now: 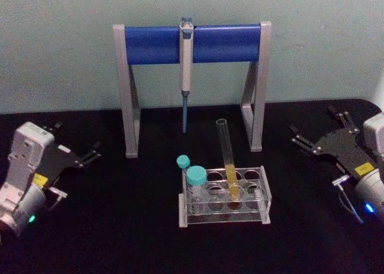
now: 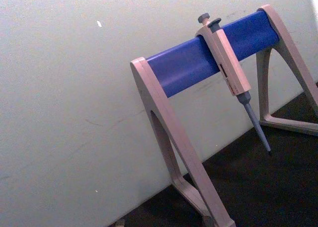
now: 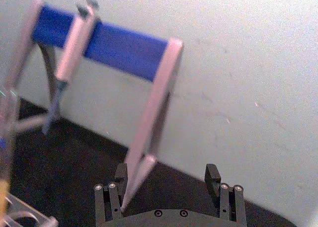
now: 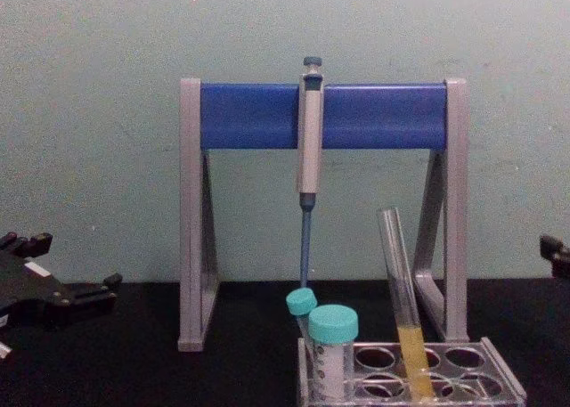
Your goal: Pick up the test tube from the test tube rack, shake it, then place it back into the test tube rack.
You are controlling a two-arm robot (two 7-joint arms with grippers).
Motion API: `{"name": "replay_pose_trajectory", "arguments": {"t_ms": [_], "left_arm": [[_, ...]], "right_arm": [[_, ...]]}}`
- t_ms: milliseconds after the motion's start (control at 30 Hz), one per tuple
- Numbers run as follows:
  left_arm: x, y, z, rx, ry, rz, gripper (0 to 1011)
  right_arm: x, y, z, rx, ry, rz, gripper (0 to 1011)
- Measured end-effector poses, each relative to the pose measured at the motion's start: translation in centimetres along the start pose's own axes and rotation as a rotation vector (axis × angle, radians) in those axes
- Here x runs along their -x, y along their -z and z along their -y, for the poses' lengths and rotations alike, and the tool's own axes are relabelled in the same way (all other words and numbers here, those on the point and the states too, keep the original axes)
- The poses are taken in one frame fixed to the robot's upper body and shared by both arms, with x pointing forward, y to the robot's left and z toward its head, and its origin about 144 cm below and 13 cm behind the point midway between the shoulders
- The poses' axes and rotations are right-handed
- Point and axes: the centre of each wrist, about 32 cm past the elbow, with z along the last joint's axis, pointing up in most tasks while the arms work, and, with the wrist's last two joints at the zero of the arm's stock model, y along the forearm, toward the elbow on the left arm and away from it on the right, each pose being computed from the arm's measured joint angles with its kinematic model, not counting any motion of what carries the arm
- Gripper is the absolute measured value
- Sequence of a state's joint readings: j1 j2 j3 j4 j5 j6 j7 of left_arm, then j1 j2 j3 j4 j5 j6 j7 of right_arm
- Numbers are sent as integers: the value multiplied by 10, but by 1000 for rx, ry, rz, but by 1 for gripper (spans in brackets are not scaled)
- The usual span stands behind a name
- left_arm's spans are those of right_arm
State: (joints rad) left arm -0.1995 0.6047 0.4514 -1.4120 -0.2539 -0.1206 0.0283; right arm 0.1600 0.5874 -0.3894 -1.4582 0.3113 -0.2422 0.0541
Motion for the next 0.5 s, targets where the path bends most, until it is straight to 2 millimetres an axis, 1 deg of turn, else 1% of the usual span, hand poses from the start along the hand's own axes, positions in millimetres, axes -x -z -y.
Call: {"name": "replay_pose_trajectory", "arguments": {"t_ms": [267, 500], "left_arm": [[0, 0, 0, 0, 0, 0, 1001], [0, 0, 0, 0, 0, 0, 1001]], "right_arm": [[0, -14, -2, -95, -105, -53, 1000], [8, -24, -9, -132, -229, -77, 1000]]}}
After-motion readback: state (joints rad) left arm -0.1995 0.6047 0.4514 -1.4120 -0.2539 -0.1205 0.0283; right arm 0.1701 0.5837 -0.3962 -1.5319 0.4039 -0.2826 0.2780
